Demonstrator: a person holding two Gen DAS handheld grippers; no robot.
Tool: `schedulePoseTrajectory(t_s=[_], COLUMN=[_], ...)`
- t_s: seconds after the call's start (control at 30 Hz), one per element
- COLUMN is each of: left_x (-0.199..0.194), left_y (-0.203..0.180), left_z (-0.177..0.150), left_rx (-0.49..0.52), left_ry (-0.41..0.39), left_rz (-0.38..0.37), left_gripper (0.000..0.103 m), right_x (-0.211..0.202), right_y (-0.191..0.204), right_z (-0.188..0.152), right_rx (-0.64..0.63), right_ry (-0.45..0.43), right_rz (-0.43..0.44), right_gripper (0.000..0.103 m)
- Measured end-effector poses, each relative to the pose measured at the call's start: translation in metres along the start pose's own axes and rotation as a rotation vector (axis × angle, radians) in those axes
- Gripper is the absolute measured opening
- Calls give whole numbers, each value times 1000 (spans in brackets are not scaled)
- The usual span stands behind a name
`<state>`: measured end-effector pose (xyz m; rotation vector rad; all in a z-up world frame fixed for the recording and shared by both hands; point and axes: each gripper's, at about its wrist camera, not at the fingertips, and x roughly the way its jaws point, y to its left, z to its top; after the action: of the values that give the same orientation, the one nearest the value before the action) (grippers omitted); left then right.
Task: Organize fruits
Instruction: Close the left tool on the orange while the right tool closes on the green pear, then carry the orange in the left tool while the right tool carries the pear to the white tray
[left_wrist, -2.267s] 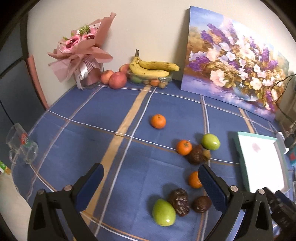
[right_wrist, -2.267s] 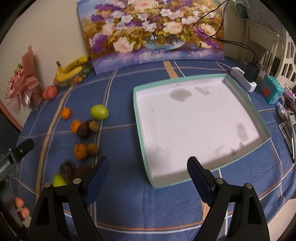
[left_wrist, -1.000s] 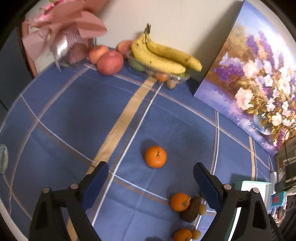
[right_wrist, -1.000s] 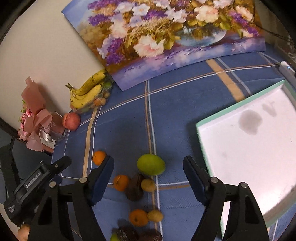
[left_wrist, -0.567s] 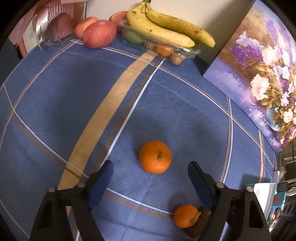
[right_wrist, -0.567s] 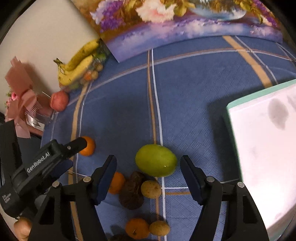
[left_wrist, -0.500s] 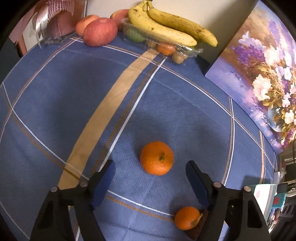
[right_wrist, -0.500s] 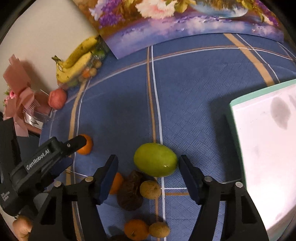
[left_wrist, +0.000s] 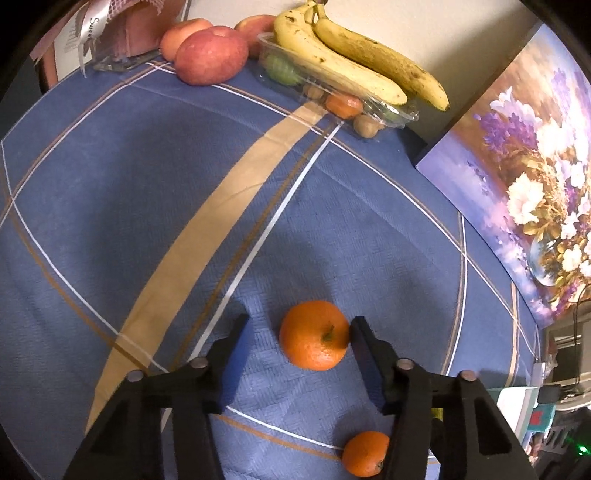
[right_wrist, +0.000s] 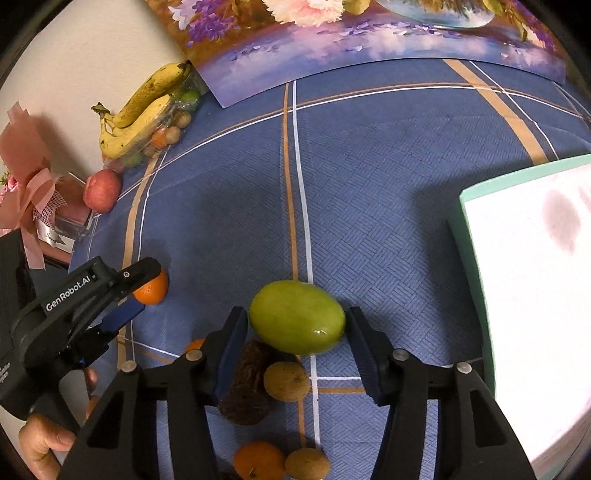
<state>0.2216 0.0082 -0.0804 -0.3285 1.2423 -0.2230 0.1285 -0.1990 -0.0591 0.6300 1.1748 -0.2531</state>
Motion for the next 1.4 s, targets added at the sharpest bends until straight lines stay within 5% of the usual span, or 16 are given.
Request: schedulePoseTrajectory(t_s=[0.07, 0.63, 0.93, 1.4], left_x=[-1, -87, -131, -118], left_y=[0, -20, -41, -101], left_z=[-1, -11, -51, -116], left_rx=[-6, 62, 116, 273], left_ry=[7, -112, -148, -82], left_rz=[-18, -71, -142, -111], left_gripper=[40, 40, 40, 40], right_x=[1, -72, -112, -144], right_y=[0, 7, -13, -89], right_z=[-1, -1, -23, -43], right_rx=[-1, -19, 13, 166], right_ry=[0, -145, -188, -212], right_rz=[-3, 33, 19, -3], right_gripper=[55, 53, 53, 53])
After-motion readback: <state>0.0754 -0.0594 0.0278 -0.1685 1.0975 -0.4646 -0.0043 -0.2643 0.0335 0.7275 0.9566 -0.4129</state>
